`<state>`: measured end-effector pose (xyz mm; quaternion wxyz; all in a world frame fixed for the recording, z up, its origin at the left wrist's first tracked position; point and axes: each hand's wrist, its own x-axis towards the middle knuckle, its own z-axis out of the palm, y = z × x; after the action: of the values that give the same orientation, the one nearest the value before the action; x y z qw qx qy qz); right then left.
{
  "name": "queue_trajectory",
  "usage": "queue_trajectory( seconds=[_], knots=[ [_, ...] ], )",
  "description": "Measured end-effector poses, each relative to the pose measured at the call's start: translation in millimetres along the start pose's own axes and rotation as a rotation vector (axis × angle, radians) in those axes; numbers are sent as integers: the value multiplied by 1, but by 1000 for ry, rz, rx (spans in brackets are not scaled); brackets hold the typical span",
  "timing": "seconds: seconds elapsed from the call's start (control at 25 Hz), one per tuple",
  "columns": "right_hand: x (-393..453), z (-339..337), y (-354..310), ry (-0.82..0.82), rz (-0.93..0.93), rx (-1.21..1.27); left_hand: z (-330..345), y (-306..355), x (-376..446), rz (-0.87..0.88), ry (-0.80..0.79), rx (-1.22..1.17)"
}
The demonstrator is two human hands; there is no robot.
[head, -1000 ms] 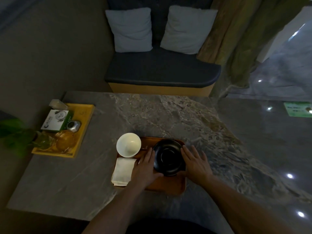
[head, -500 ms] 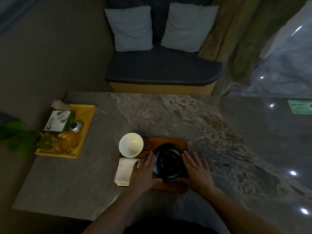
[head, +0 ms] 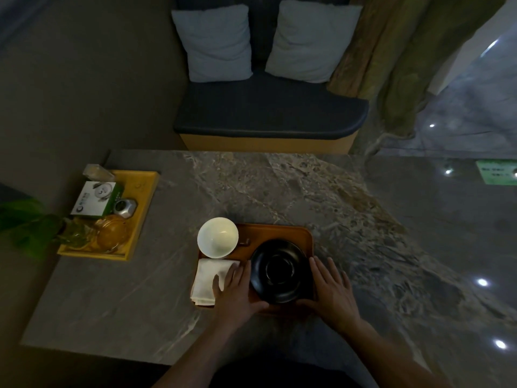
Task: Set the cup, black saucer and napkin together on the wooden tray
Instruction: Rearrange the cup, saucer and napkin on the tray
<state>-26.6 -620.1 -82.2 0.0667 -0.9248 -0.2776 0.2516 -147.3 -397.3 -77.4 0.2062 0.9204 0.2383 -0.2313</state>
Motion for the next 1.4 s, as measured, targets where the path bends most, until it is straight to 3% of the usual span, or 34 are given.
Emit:
queue_trajectory(
  seconds=[1.4],
  knots=[
    [-1, 5, -12, 50, 19, -46, -21, -2, 3, 10, 27, -80]
  ],
)
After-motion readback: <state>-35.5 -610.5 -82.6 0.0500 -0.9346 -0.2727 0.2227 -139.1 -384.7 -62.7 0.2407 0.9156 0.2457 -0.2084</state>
